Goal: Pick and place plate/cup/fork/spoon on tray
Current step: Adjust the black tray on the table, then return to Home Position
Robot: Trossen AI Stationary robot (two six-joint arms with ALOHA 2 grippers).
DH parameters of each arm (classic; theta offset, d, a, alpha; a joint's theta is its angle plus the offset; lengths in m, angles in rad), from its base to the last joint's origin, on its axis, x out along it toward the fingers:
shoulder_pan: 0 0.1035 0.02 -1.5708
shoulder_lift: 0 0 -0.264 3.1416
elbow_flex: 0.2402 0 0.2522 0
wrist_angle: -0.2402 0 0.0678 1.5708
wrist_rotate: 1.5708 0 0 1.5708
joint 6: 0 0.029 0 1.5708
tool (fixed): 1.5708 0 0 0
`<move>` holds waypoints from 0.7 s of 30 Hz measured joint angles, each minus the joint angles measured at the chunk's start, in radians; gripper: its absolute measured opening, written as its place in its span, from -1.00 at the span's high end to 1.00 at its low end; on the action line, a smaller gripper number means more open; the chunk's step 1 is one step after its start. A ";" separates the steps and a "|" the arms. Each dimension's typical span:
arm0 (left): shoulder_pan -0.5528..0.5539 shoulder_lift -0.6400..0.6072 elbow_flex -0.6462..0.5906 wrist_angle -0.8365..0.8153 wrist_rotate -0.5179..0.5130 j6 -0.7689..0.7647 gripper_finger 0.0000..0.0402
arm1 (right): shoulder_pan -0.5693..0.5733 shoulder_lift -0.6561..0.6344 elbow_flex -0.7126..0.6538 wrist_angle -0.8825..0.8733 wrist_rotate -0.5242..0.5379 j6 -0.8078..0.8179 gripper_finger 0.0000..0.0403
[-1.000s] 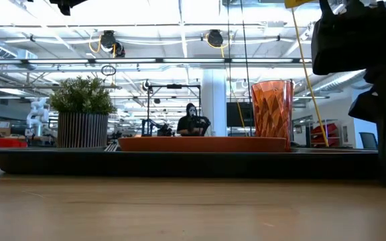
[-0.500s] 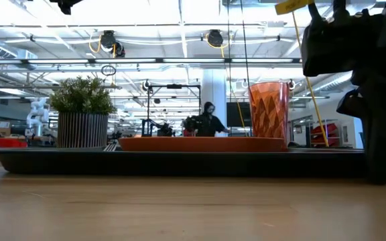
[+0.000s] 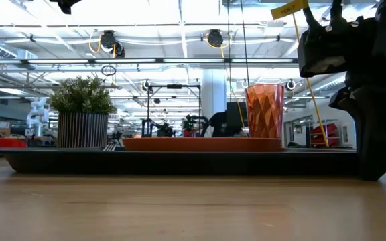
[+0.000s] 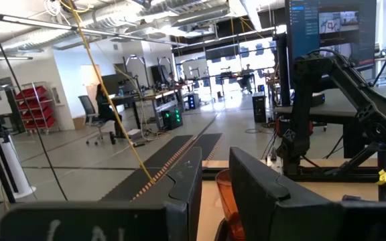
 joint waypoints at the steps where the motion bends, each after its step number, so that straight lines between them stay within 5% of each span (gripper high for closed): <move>1: 0.000 0.000 0.000 0.000 0.000 0.000 0.60 | 0.000 0.000 0.000 -0.001 -0.001 -0.003 1.00; 15: 0.000 0.000 0.000 -0.054 0.004 -0.028 0.60 | 0.019 -0.089 -0.007 0.163 -0.001 -0.028 1.00; 21: 0.000 -0.012 0.000 -0.059 0.158 -0.018 0.60 | 0.040 -0.250 -0.004 0.180 0.114 -0.118 1.00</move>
